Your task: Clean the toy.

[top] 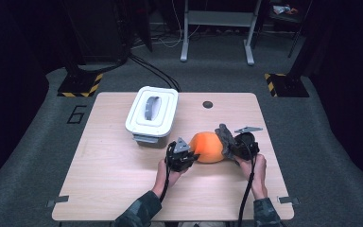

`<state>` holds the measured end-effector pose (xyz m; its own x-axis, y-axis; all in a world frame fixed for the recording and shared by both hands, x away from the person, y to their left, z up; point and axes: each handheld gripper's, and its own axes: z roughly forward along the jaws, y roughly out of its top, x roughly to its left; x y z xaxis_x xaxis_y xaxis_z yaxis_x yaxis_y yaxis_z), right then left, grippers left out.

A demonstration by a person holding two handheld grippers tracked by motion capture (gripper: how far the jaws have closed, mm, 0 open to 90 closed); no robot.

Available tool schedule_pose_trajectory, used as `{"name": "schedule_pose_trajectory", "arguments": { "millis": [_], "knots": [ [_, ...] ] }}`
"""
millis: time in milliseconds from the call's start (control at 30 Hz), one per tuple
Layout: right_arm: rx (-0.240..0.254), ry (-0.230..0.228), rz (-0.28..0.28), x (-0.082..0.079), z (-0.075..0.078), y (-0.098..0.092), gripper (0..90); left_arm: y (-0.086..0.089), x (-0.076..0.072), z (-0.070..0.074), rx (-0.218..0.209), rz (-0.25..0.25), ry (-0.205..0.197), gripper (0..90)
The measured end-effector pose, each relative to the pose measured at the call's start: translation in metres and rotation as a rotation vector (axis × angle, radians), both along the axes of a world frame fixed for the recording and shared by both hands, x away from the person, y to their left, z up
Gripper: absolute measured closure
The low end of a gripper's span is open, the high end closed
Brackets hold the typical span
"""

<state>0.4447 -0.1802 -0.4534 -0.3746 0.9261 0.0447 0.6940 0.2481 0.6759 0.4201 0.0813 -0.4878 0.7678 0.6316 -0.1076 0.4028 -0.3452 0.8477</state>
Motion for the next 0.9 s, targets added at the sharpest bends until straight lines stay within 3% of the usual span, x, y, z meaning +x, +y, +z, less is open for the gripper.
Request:
{"name": "schedule_pose_trajectory", "arguments": {
  "millis": [167,267,367,433,533,633,733,900],
  "knots": [
    [-0.010,0.048,-0.027,0.010,-0.020,-0.009,78.7,0.000,0.000,-0.001,-0.005,0.004,0.004,81.4],
    [-0.002,0.106,-0.054,0.014,-0.034,-0.010,78.8,0.000,0.000,-0.001,-0.008,0.010,0.003,81.4],
    [0.009,0.108,-0.046,0.016,-0.039,-0.013,78.8,0.000,0.000,0.000,-0.006,0.007,0.001,81.4],
    [0.013,0.107,-0.069,0.013,-0.035,-0.013,78.7,0.000,-0.001,0.001,-0.004,0.009,-0.005,81.4],
    [0.015,0.052,-0.065,0.007,-0.020,-0.021,78.8,-0.001,-0.001,0.001,0.000,0.004,-0.008,81.3],
    [0.046,0.012,-0.054,0.000,-0.003,-0.026,78.6,-0.002,-0.001,0.002,0.001,0.001,-0.010,81.3],
    [0.076,-0.033,-0.007,-0.009,0.016,-0.024,78.5,-0.005,-0.002,0.003,0.005,-0.003,-0.014,81.2],
    [0.092,-0.090,0.076,-0.021,0.042,-0.006,78.5,-0.007,-0.002,0.006,0.013,-0.006,-0.023,81.2]
  ]
}}
